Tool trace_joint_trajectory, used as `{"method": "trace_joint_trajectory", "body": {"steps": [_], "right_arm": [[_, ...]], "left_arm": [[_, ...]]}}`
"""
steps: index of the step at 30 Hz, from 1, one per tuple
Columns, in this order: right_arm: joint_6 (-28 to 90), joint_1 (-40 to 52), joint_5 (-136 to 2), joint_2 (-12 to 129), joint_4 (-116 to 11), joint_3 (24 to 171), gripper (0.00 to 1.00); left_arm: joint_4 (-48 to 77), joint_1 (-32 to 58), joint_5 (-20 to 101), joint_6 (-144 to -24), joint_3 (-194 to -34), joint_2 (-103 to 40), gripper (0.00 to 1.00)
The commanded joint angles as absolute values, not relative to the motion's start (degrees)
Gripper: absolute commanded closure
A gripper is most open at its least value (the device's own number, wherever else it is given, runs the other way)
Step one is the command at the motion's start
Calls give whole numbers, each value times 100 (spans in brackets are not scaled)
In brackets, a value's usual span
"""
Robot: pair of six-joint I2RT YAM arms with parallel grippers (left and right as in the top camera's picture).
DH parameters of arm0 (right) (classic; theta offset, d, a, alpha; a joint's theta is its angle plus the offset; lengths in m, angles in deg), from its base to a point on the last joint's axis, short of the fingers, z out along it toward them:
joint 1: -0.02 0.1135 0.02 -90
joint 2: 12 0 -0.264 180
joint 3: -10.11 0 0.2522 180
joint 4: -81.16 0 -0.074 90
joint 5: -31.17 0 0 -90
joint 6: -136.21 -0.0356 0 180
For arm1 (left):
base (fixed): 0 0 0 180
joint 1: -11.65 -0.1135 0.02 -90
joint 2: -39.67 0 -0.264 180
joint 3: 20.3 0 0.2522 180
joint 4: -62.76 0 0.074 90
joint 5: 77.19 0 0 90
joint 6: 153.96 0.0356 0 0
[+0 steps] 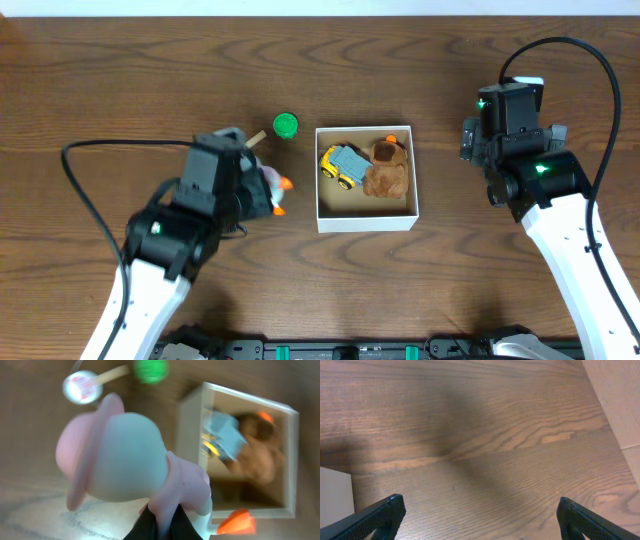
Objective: Pack container
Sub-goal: 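Carry the pink figure over the box with the left gripper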
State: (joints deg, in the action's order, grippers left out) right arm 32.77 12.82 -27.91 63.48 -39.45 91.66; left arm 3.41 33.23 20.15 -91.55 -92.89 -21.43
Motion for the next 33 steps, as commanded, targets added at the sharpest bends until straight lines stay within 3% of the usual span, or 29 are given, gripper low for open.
{"method": "trace_joint_trajectory", "body": {"steps": [1, 10, 20, 26, 33], "right_arm": [[3205, 1240, -2691, 6289, -3936, 9201, 1], [3205, 1240, -2693, 6289, -3936, 9201, 1], [3208, 1240, -2691, 6289, -3936, 9201, 1], [3205, 1240, -2691, 6289, -3936, 9201, 1], [3205, 1240, -2691, 6289, -3936, 9201, 1]], "left_arm": [[466, 3963, 2032, -8091, -9284, -1810, 94], [1246, 5198, 2030, -7717, -9284, -2202, 94], [2396, 5587, 1903, -9328, -9284, -3524, 94], [2483, 5587, 1064, -10943, -9284, -4062, 95], [2575, 5587, 1060, -11280, -9284, -4433, 94]]}}
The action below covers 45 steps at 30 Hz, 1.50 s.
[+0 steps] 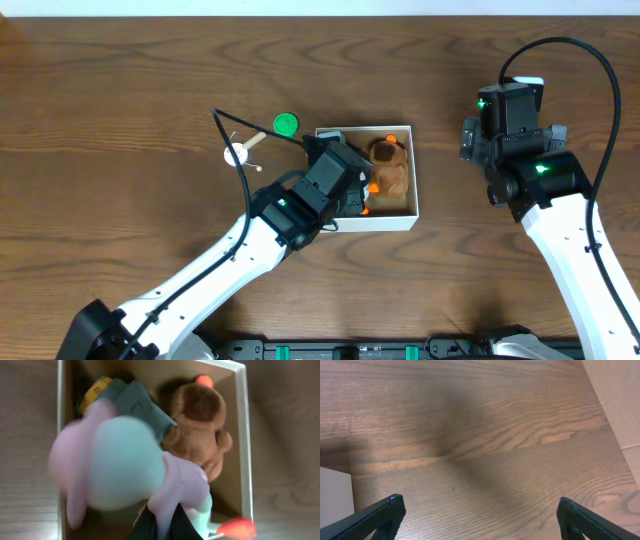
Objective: Pack container
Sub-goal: 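Carry the pink figure over the box with the left gripper, then release the pink figure into the box and lift the left gripper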
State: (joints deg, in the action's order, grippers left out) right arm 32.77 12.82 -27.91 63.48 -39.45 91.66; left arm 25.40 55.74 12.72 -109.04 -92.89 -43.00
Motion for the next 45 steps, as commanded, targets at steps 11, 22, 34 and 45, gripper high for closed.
{"method": "trace_joint_trajectory", "body": {"steps": [11, 22, 34, 45], "right_arm": [[3205, 1240, -2691, 6289, -3936, 9201, 1], [3205, 1240, -2693, 6289, -3936, 9201, 1], [3205, 1240, -2693, 6289, -3936, 9201, 1], [3205, 1240, -2693, 6289, -3936, 9201, 1]], "left_arm": [[2527, 5983, 1031, -11575, -9284, -4615, 94], [1974, 6326, 139, -11874, -9284, -4615, 92], [2239, 6326, 137, -11863, -9284, -4567, 43], [2475, 6282, -619, -10392, -9310, -3740, 43]]}}
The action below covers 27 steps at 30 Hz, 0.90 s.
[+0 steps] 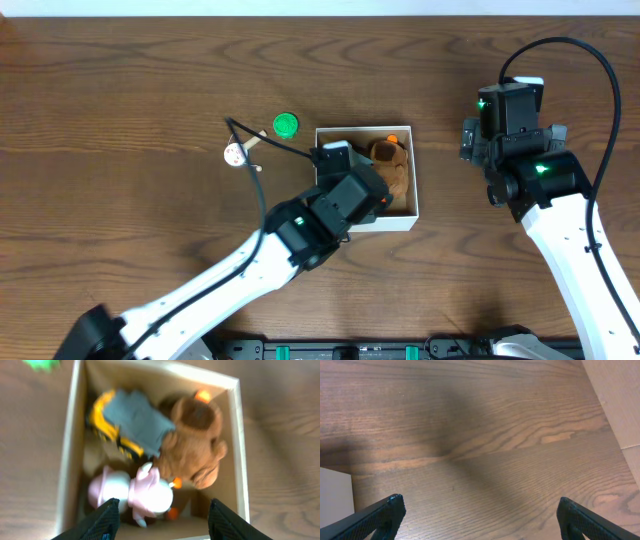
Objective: Pack container
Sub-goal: 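Release the pink figure into the box and lift the left gripper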
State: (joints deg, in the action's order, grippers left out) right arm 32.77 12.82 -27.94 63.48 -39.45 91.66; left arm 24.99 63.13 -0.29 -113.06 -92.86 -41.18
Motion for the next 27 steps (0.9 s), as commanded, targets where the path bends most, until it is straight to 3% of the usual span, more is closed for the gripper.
{"method": "trace_joint_trajectory", "body": {"steps": [1, 5, 11, 20, 27], "right_arm": [[3205, 1240, -2693, 6289, -3936, 9201, 1], [3205, 1240, -2691, 6289, -3936, 9201, 1], [3205, 1240, -2691, 6289, -3936, 9201, 1], [3205, 1240, -2693, 6289, -3936, 9201, 1], [3205, 1240, -2691, 6289, -3936, 9201, 1]], "left_arm": [[2420, 6265, -724, -10075, -9310, -3649, 43], [2027, 6114, -1275, -9317, -9310, -3332, 42], [1377, 5581, -1876, -9284, -9310, -3139, 20], [1613, 4298, -1714, -9177, -9310, -3176, 17], [2354, 3808, -1697, -7778, -9310, -3432, 18]]}}
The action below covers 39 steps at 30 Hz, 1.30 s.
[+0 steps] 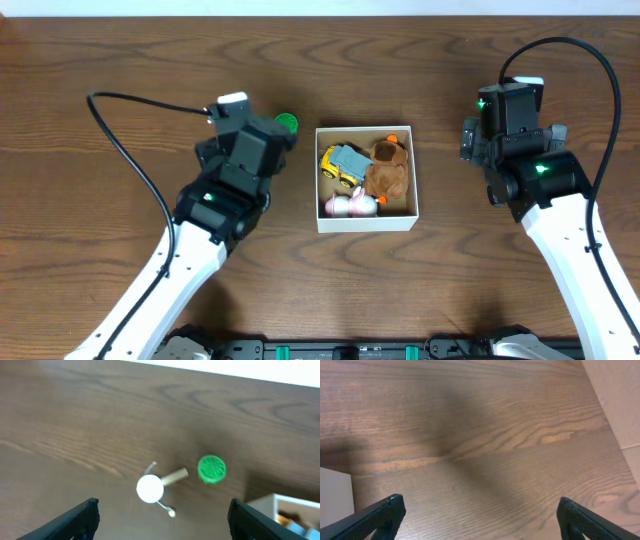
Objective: Pack container
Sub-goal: 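Release the pink figure into the box and lift the left gripper, then move the left gripper to the rattle drum and grasp its wooden handle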
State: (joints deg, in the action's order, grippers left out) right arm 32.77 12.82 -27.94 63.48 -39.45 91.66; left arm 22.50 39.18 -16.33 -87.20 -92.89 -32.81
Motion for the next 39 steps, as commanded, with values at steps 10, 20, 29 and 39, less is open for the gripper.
{"method": "trace_joint_trajectory", "body": {"steps": [10, 20, 29, 39], "right_arm": [[3205, 1240, -2693, 6289, -3936, 9201, 1], [3205, 1240, -2691, 6289, -3936, 9201, 1], [3208, 1240, -2691, 6289, -3936, 9201, 1], [3205, 1240, -2693, 6289, -3936, 9201, 1]], "left_arm": [[2719, 3533, -853, -4268, -9310, -4114, 2], [3008, 2829, 131, -3396, -9310, -4779, 2], [3716, 2300, 489, -3365, -9310, -5227, 1], [4551, 2165, 463, -2810, -9310, -6335, 1]]}}
